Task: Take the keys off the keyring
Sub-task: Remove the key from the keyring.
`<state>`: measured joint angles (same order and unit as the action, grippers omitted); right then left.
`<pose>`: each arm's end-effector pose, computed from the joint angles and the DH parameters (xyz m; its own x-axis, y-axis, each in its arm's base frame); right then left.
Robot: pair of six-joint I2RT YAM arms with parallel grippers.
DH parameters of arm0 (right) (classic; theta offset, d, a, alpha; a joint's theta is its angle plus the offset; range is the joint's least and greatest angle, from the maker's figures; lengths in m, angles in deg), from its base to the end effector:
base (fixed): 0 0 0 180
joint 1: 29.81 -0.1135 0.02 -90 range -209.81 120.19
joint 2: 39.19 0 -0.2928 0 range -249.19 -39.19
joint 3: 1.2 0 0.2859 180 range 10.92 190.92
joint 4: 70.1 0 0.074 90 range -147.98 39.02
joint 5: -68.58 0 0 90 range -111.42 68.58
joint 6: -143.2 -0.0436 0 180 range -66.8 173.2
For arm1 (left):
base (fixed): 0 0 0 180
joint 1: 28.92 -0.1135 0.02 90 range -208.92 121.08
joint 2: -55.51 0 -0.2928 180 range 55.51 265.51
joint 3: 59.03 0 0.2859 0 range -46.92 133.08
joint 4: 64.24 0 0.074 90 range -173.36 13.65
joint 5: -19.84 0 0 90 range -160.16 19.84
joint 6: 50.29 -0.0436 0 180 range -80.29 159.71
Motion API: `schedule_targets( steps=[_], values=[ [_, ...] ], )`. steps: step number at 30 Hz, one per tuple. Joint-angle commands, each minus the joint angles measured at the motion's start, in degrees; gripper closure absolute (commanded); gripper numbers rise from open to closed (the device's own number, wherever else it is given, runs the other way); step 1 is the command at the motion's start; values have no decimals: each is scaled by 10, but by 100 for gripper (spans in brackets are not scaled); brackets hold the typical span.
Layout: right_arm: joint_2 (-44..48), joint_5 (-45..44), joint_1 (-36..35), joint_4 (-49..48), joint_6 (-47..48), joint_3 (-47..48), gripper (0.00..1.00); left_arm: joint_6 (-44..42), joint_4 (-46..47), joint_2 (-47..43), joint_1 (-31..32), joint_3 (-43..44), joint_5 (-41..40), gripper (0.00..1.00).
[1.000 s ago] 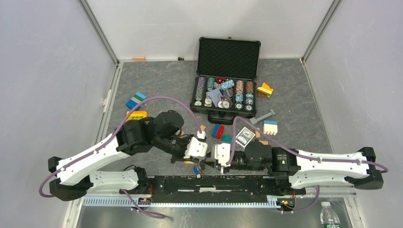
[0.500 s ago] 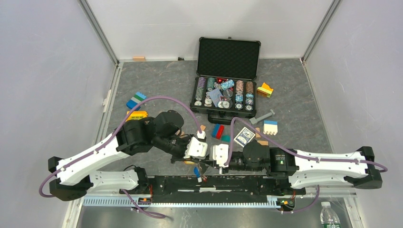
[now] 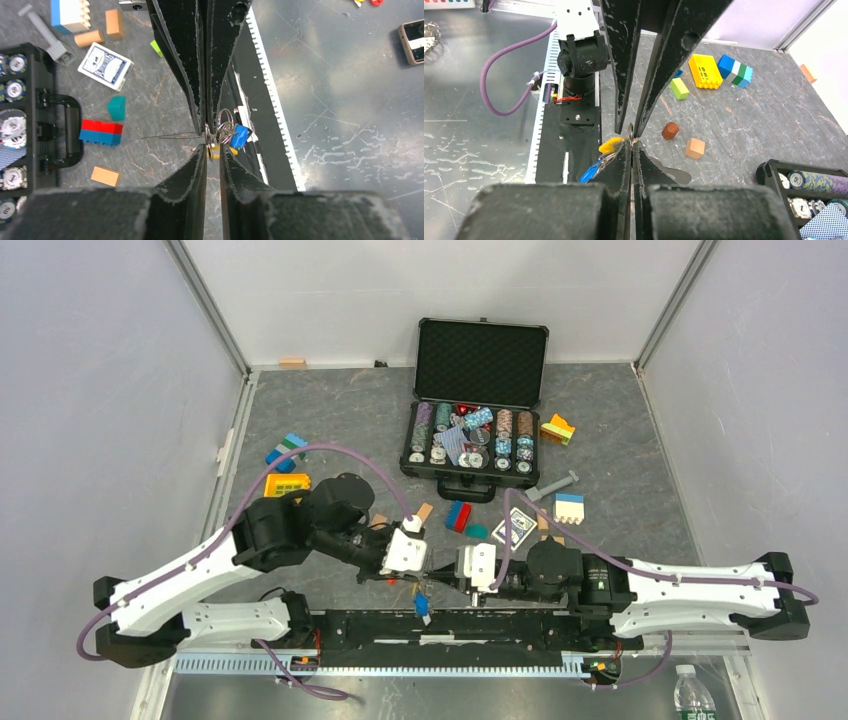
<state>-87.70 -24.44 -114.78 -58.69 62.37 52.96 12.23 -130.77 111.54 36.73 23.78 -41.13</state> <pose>0.0222 0.2264 0.3492 0.1491 -0.1210 -0.9814 -0.9789 0.1221 -0.1638 0.0623 -0.1890 0.4134 0.2047 0.5263 -0.8253 0.9648 -0.2505 0.0795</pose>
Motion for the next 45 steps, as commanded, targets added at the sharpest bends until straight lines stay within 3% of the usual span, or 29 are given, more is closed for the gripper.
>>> schedule_targets(
  steps=[1,10,16,27,37,39,43,45],
  values=[
    [26,-10,1,-69,9,-5,100,21,47,-28,2,-11,6,77],
    [34,-7,1,-81,10,-11,100,26,60,-27,2,-21,7,76],
    [41,-5,1,-86,10,-14,100,25,59,-20,2,-24,9,85],
    [67,-15,0,-116,14,-33,100,27,60,-21,2,-30,11,86],
    [76,-16,1,-141,10,-46,100,40,92,-22,2,-46,21,97],
    [75,-16,1,-142,10,-47,100,40,92,-22,2,-45,17,94],
    [76,-15,1,-141,10,-48,100,44,92,-35,2,-46,0,76],
    [77,-15,1,-142,10,-49,100,48,102,-45,2,-50,-11,73]
  ],
)
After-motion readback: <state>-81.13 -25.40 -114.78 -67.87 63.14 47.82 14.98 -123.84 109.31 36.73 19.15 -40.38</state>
